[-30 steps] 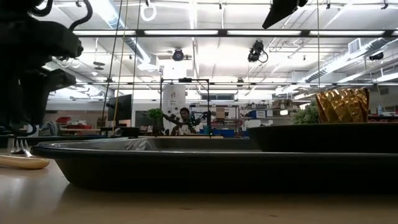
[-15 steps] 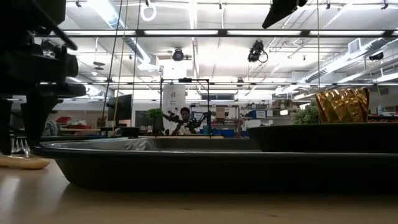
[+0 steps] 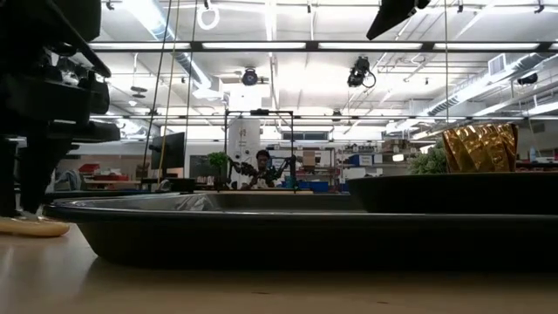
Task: Pick and place plate/cup/fork/spoon on tray
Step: Put the orange fork on the black tray to the left of the black plate
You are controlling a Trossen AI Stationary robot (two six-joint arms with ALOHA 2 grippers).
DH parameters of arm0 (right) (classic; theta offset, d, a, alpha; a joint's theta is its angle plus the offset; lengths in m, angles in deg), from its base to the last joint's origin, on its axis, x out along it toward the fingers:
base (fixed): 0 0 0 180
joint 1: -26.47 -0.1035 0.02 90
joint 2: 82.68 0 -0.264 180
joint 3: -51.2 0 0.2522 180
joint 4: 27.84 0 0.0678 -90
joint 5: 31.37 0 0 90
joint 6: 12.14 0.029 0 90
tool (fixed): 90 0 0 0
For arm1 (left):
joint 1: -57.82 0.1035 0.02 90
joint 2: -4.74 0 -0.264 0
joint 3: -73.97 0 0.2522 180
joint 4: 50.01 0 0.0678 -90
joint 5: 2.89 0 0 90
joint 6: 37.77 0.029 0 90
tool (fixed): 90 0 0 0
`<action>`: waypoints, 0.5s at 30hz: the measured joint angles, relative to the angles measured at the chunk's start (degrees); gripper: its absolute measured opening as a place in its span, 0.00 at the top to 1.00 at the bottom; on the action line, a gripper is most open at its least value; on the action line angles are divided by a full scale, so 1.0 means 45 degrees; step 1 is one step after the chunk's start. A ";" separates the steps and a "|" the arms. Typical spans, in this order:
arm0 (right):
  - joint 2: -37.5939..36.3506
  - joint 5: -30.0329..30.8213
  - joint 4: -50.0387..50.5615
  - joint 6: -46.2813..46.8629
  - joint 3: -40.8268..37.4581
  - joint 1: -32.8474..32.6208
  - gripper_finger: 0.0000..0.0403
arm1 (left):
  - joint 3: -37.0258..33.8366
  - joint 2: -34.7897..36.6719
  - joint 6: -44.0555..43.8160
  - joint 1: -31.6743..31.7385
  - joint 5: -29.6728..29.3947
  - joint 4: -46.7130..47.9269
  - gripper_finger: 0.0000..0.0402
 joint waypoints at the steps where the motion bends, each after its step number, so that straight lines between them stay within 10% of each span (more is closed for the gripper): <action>1: 0.0000 -0.0060 -0.0005 0.0000 0.0000 -0.0005 0.97 | -0.0002 -0.0005 0.0111 -0.0005 0.0029 -0.0004 0.86; 15: -0.0365 -0.0090 0.0306 -0.0223 -0.0005 -0.0005 0.97 | 0.2227 -0.0073 0.1836 0.0008 -0.0617 0.1976 0.96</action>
